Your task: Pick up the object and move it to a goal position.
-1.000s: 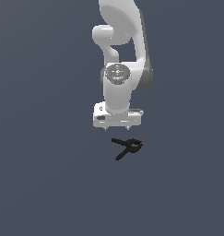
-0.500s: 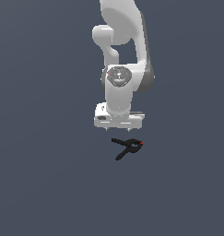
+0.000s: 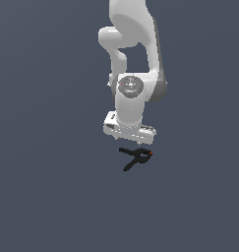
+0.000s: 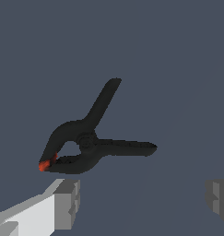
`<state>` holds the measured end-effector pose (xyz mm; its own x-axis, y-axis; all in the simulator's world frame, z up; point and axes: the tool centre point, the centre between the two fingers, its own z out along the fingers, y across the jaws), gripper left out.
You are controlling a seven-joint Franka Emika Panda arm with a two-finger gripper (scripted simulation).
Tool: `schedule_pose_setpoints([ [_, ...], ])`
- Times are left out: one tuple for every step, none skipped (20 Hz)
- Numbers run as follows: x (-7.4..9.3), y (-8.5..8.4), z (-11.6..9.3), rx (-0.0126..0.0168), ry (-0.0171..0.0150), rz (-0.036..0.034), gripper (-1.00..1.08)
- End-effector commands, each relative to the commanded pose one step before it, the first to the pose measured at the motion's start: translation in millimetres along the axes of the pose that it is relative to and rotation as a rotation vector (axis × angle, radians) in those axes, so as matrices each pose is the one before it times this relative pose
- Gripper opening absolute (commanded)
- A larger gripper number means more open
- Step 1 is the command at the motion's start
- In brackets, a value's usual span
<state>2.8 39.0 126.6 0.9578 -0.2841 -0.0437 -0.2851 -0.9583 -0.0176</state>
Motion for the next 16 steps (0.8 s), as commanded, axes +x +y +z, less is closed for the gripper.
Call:
schedule_pose_setpoints([
  [0.91, -3.32, 3.57, 0.00029, 0.00128, 0.06476, 1.00],
  [0.27, -1.32, 1.41, 0.00008, 0.00054, 0.02548, 1.00],
  [0.23, -1.32, 1.41, 0.00007, 0.00056, 0.02547, 1.00],
  [0.19, -1.32, 1.41, 0.00006, 0.00059, 0.02546, 1.00],
  [0.15, -1.33, 1.41, 0.00005, 0.00062, 0.02545, 1.00],
  [0.11, -1.33, 1.41, 0.00004, 0.00064, 0.02544, 1.00],
  [0.08, -1.32, 1.40, 0.00004, 0.00067, 0.02543, 1.00],
  [0.04, -1.32, 1.40, 0.00003, 0.00070, 0.02542, 1.00],
  [0.00, -1.32, 1.40, 0.00003, 0.00073, 0.02540, 1.00],
  [-0.04, -1.31, 1.40, 0.00003, 0.00076, 0.02540, 1.00],
  [-0.08, -1.31, 1.39, 0.00003, 0.00079, 0.02538, 1.00],
  [-0.11, -1.31, 1.39, 0.00003, 0.00082, 0.02537, 1.00],
  [-0.15, -1.30, 1.39, 0.00004, 0.00086, 0.02536, 1.00],
  [-0.19, -1.29, 1.39, 0.00005, 0.00089, 0.02535, 1.00],
  [-0.23, -1.29, 1.38, 0.00006, 0.00092, 0.02533, 1.00],
  [-0.26, -1.28, 1.38, 0.00007, 0.00095, 0.02532, 1.00],
])
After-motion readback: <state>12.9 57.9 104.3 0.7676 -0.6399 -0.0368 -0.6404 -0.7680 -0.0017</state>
